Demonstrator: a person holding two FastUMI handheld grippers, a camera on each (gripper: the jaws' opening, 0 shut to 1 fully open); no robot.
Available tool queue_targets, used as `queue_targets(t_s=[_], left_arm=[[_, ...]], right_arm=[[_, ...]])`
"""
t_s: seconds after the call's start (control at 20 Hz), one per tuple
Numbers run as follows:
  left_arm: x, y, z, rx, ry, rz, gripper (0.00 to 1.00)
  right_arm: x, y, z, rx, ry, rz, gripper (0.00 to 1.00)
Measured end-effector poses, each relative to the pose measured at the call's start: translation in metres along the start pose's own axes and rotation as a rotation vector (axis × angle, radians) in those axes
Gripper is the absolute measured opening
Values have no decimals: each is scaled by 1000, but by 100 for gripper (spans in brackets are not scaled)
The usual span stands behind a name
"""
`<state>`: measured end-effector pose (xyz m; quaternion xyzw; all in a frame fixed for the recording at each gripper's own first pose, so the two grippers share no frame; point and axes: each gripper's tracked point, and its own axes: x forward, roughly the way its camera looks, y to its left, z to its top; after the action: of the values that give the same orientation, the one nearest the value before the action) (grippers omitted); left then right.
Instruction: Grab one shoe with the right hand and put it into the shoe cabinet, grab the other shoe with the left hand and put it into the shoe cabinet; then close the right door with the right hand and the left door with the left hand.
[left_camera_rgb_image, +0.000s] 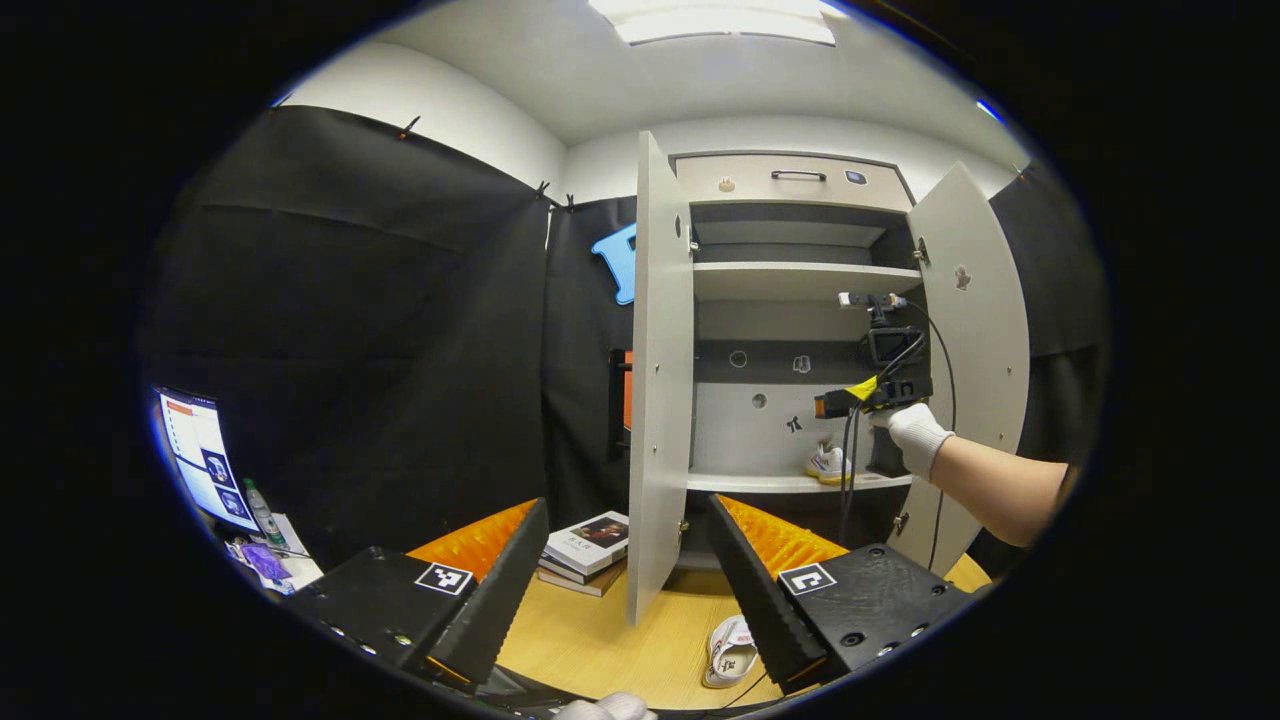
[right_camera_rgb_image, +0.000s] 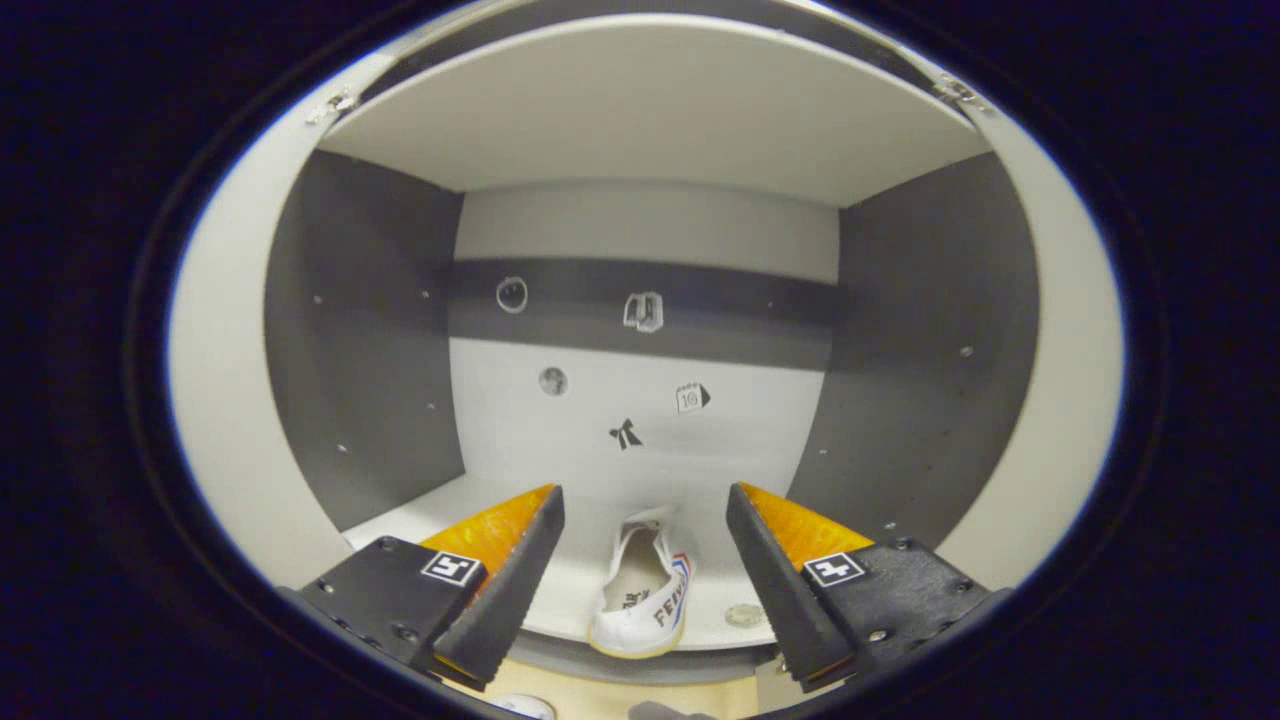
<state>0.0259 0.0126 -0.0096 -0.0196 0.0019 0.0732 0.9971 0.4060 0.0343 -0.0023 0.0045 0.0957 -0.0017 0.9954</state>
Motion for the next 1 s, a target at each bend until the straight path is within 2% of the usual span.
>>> queue_targets(t_s=[0.25, 0.4, 0.55, 0.8, 1.0], left_arm=[[-11, 8, 2, -15, -1, -55, 95], [-14, 10, 0, -5, 4, -85, 95], [-17, 7, -1, -2, 2, -130, 95], [-23, -1, -10, -7, 18, -197, 95], [-20, -14, -14, 12, 18, -234, 95]], right_arm=[[-97, 1, 27, 72, -134, 28, 100], [-158, -2, 19, 70, -169, 36, 100], [-214, -10, 2, 103, -184, 38, 100], [-295, -36, -52, 143, -187, 8, 100], [-343, -51, -101, 133, -148, -13, 100]])
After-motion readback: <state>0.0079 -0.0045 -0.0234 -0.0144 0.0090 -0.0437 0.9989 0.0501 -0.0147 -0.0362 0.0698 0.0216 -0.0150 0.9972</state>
